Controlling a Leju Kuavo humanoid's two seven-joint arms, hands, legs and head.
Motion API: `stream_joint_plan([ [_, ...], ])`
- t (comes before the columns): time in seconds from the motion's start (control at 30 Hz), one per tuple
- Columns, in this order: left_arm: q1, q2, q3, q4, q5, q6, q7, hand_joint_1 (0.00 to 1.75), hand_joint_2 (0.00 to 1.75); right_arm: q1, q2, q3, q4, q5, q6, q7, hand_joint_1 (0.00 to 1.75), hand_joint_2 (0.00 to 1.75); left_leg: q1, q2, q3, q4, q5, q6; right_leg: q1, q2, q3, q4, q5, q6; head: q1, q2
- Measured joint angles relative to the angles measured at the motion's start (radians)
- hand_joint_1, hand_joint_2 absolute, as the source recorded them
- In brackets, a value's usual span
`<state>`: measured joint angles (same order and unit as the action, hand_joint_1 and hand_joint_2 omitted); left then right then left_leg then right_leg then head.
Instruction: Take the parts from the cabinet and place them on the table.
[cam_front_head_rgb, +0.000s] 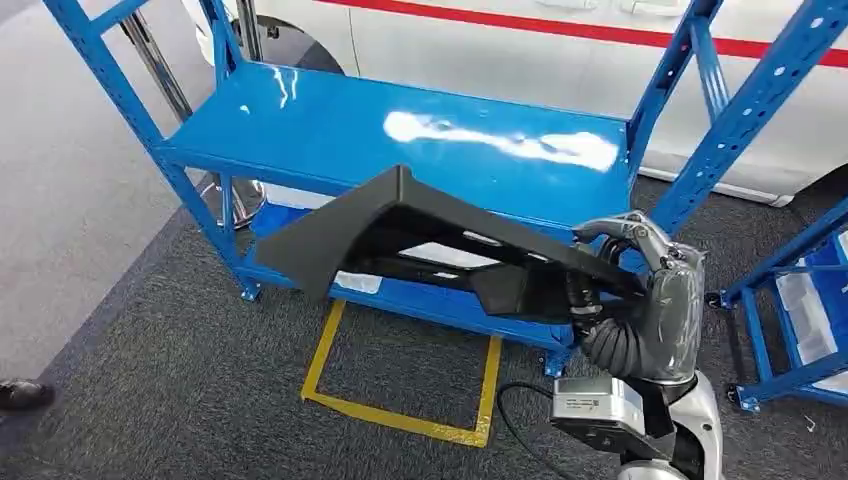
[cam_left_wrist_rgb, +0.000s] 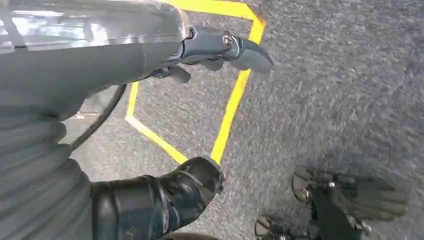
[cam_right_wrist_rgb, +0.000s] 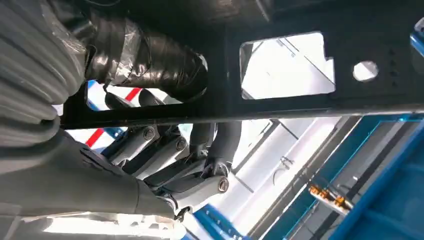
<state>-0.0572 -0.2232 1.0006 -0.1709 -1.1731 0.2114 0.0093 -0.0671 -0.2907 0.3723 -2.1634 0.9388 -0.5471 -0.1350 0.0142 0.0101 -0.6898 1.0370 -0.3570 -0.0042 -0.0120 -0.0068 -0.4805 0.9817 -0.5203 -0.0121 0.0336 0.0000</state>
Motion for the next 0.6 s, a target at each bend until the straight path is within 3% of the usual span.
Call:
stream_joint_plan([
  [0.03, 0.001, 0.0, 0.0, 0.0, -0.001, -0.005, -0.011, 0.0, 1.75, 0.001, 0.0, -0.001, 0.0, -0.008, 0.008, -0.001, 1.75, 1.75, 0.0, -0.002, -0.014, 0.044, -0.061, 0.0, 0.0, 0.001, -0.013, 0.0, 0.012, -0.013, 0.0, 0.0],
  [0.1, 0.0, 0.0, 0.0, 0.0, -0.005, -0.008, -0.015, 0.0, 1.75, 0.004, 0.0, -0.002, 0.0, -0.011, 0.02, -0.003, 1.75, 1.75, 0.0, -0.004, -0.041, 0.169, -0.173, -0.005, 0.002, -0.006, -0.037, 0.001, 0.032, -0.015, 0.0, 0.0],
  [0.13, 0.001, 0.0, 0.0, 0.0, -0.005, -0.008, -0.015, 0.0, 1.75, 0.005, 0.0, -0.002, 0.0, -0.011, 0.027, -0.003, 1.75, 1.75, 0.0, -0.004, -0.054, 0.235, -0.195, -0.007, 0.003, -0.011, -0.05, 0.002, 0.042, -0.015, -0.001, 0.0],
  [0.17, 0.0, 0.0, 0.0, 0.0, -0.006, -0.008, -0.015, 0.0, 1.75, 0.006, 0.0, -0.002, 0.002, -0.011, 0.029, -0.003, 1.75, 1.75, 0.001, -0.004, -0.054, 0.272, -0.186, -0.009, 0.003, -0.017, -0.064, 0.006, 0.05, -0.013, -0.001, 0.0],
  [0.2, 0.0, 0.0, 0.0, 0.0, -0.005, -0.009, -0.015, 0.0, 1.75, 0.008, 0.0, -0.002, 0.003, -0.011, 0.029, -0.003, 1.75, 1.75, 0.001, -0.004, -0.034, 0.269, -0.152, -0.01, 0.003, -0.026, -0.078, 0.011, 0.056, -0.011, -0.001, 0.0],
  [0.27, 0.001, 0.0, 0.0, 0.0, -0.005, -0.01, -0.013, 0.0, 1.75, 0.011, 0.0, -0.002, 0.003, -0.011, 0.029, -0.003, 1.75, 1.75, 0.003, 0.006, 0.066, 0.14, -0.095, -0.007, 0.002, -0.042, -0.094, 0.02, 0.064, -0.004, -0.001, 0.0],
  [0.3, 0.0, 0.0, 0.0, 0.0, -0.005, -0.01, -0.012, 0.0, 1.75, 0.011, 0.0, -0.003, 0.003, -0.011, 0.03, -0.003, 1.75, 1.75, 0.002, 0.032, 0.136, 0.036, -0.099, -0.004, 0.002, -0.049, -0.098, 0.026, 0.067, 0.001, -0.001, 0.0],
  [0.33, -0.003, 0.0, 0.0, 0.0, -0.006, -0.01, -0.008, 0.0, 1.75, 0.014, 0.0, -0.006, 0.003, -0.011, 0.031, -0.003, 1.75, 1.75, -0.011, 0.061, 0.176, -0.023, -0.133, -0.003, 0.009, -0.06, -0.105, 0.026, 0.07, 0.006, -0.002, 0.0],
  [0.37, -0.003, 0.0, 0.0, 0.0, -0.006, -0.01, -0.004, 0.0, 1.75, 0.014, 0.0, -0.008, 0.003, -0.011, 0.035, -0.003, 1.75, 1.75, -0.012, 0.051, 0.169, -0.031, -0.13, 0.01, 0.01, -0.07, -0.104, 0.027, 0.074, 0.012, 0.001, 0.0],
  [0.4, -0.002, 0.0, 0.0, 0.0, -0.008, -0.01, 0.0, 0.0, 1.75, 0.014, 0.0, -0.008, 0.003, -0.011, 0.039, -0.003, 1.75, 1.75, -0.013, 0.042, 0.164, -0.036, -0.13, 0.012, 0.01, -0.078, -0.103, 0.028, 0.076, 0.015, 0.0, 0.0],
  [0.47, 0.0, 0.0, 0.0, 0.0, -0.008, -0.01, 0.006, 0.0, 1.75, 0.013, 0.002, -0.008, 0.003, -0.01, 0.046, -0.003, 1.75, 1.75, -0.012, 0.021, 0.155, -0.04, -0.122, 0.028, 0.01, -0.097, -0.1, 0.025, 0.082, 0.025, 0.0, 0.0],
  [0.5, 0.002, 0.0, 0.0, 0.0, -0.008, -0.01, 0.006, 0.0, 1.75, 0.014, 0.001, -0.009, 0.003, -0.009, 0.046, -0.002, 1.75, 1.75, -0.006, 0.015, 0.161, -0.048, -0.114, 0.04, 0.003, -0.074, -0.105, 0.033, 0.067, 0.032, 0.0, 0.0],
  [0.53, 0.002, 0.0, 0.0, 0.0, -0.009, -0.01, 0.006, 0.0, 1.75, 0.015, 0.002, -0.01, 0.003, -0.008, 0.047, -0.003, 1.75, 1.75, -0.006, 0.006, 0.157, -0.049, -0.109, 0.048, -0.001, -0.03, -0.119, 0.068, 0.034, 0.036, 0.0, 0.0],
  [0.57, 0.001, 0.0, 0.0, 0.0, -0.009, -0.01, 0.006, 0.0, 1.75, 0.016, 0.001, -0.01, 0.003, -0.008, 0.047, -0.002, 1.75, 1.75, -0.007, -0.001, 0.152, -0.049, -0.106, 0.054, -0.001, -0.008, -0.15, 0.138, -0.011, 0.038, 0.0, 0.0],
  [0.6, 0.0, 0.0, 0.0, 0.0, -0.01, -0.01, 0.006, 0.0, 1.75, 0.017, 0.001, -0.01, 0.003, -0.007, 0.047, -0.002, 1.75, 1.75, -0.008, -0.011, 0.147, -0.048, -0.103, 0.058, -0.001, 0.0, -0.188, 0.222, -0.052, 0.04, 0.0, 0.0],
])
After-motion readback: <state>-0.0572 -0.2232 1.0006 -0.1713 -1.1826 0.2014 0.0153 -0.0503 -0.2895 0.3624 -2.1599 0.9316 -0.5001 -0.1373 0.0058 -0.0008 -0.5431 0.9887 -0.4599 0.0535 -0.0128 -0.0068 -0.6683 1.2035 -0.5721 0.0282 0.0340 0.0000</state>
